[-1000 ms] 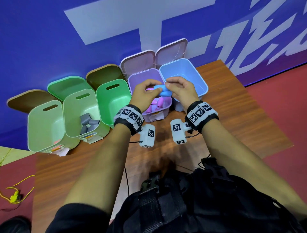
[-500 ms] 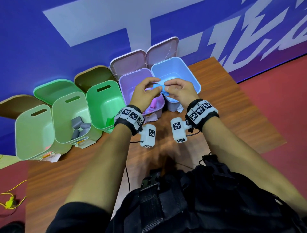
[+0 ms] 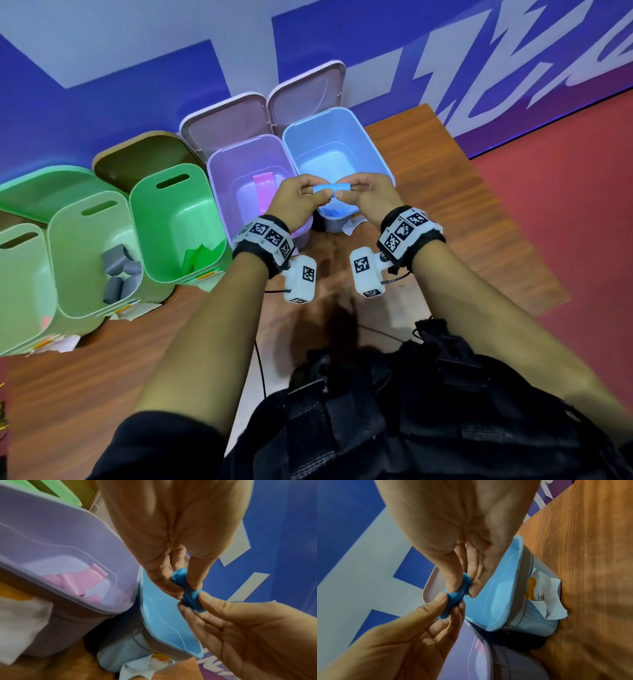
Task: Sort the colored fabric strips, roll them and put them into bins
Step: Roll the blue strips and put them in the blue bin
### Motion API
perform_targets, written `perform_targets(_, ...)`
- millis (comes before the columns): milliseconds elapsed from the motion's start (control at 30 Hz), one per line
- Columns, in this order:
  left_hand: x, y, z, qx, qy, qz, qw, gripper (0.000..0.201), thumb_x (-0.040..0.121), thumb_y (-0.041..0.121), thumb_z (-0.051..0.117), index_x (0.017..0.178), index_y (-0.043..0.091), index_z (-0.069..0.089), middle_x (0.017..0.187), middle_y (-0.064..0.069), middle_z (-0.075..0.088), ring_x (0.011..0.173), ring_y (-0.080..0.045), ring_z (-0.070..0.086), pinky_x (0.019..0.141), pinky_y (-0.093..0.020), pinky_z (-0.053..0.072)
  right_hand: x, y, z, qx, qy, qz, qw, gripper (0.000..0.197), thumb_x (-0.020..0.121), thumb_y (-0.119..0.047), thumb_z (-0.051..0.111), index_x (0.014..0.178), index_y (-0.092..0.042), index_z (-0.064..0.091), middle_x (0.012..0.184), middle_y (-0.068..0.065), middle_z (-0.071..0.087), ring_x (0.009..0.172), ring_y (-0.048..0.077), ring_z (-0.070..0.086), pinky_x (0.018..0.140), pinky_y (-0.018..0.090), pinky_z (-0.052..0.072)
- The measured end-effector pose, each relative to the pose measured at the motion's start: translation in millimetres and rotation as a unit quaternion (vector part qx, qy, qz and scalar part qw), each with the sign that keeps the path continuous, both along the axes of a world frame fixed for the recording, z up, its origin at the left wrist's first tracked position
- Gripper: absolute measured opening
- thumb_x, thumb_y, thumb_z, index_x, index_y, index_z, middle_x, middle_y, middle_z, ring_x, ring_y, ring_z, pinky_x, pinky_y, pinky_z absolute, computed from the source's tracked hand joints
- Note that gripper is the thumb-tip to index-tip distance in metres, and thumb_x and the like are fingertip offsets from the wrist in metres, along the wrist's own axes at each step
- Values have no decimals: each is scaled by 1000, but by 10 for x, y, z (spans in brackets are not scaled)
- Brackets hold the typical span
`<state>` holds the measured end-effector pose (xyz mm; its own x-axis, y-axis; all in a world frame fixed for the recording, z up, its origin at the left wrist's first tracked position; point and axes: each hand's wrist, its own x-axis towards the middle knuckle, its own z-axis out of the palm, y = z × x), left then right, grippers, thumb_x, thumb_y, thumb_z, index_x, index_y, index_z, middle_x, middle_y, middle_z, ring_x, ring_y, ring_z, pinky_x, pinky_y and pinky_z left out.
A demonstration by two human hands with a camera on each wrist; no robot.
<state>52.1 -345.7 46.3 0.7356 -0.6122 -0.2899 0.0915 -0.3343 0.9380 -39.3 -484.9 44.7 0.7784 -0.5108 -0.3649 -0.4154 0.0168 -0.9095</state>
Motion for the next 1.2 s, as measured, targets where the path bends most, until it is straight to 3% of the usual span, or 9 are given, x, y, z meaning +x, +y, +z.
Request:
perform_targets(133, 78, -122, -90, 18, 8, 1, 1000, 15, 91, 3, 67, 105, 3, 64, 90, -10, 66, 77, -13, 62, 76, -19, 50, 53, -57, -75, 11, 10, 5, 1000, 16, 87, -7, 72, 99, -17, 67, 106, 27, 69, 96, 38, 70, 86, 61, 55)
perform_targets(267, 135, -167, -192, 29, 26, -2, 999, 14, 94, 6, 65, 107, 1, 64, 81, -5, 65, 67, -7, 60, 57, -11, 44, 93, -87, -154, 9, 30, 2, 999, 11, 91, -10, 69, 101, -14, 64, 100, 20, 71, 87, 32, 71, 81, 53, 57)
perform_targets(400, 169, -193, -356, 57, -11, -9, 998, 12, 92, 10, 67, 103, 9, 67, 78, 4, 64, 66, 0, 60, 70, -17, 47, 152, -76, -256, -23, 41, 7, 999, 11, 93, -7, 65, 104, -12, 63, 91, 17, 65, 70, 16, 64, 63, 27, 53)
perform_targets(533, 211, -180, -459, 85, -57, -2, 995, 12, 89, 20, 70, 100, 23, 70, 95, 0, 63, 74, -7, 59, 75, -19, 48, 206, -106, -301, 5, 60, -17, 998, 11, 92, -13, 68, 102, -13, 65, 80, 10, 67, 61, 20, 67, 58, 37, 51)
perform_targets(633, 247, -151, -497, 90, -60, 7, 994, 16, 88, 20, 71, 104, 20, 72, 88, 6, 58, 69, -4, 54, 73, -16, 45, 216, -95, -325, 18, 69, -29, 997, 11, 90, -12, 70, 99, -11, 64, 80, 14, 67, 56, 22, 67, 57, 38, 49)
perform_targets(733, 251, -129, -492, 91, -60, 0, 994, 18, 89, 17, 70, 107, 18, 71, 89, 8, 59, 69, -3, 54, 75, -15, 46, 210, -76, -356, 34, 70, -40, 996, 12, 89, -7, 71, 98, -9, 63, 85, 17, 68, 61, 26, 72, 63, 39, 56)
perform_targets(867, 254, -114, -491, 95, -77, -3, 993, 19, 91, 15, 67, 110, 19, 71, 105, 5, 61, 73, 0, 51, 81, -17, 44, 178, -80, -375, 47, 89, -41, 994, 14, 84, 0, 74, 92, -7, 64, 88, 18, 68, 67, 29, 74, 66, 34, 60)
perform_targets(967, 260, -113, -490, 93, -69, -1, 993, 18, 92, 15, 66, 108, 20, 71, 109, 1, 63, 76, -3, 53, 85, -20, 46, 160, -86, -356, 30, 108, -21, 993, 15, 85, 1, 71, 98, -3, 66, 89, 17, 71, 59, 25, 72, 55, 27, 55)
perform_targets(1200, 254, -112, -465, 91, -50, 6, 995, 17, 93, 12, 63, 107, 15, 71, 92, 7, 62, 60, 4, 51, 69, -13, 41, 118, -80, -333, 11, 97, -19, 995, 9, 89, -4, 65, 97, -7, 69, 84, 17, 74, 57, 25, 70, 53, 24, 51)
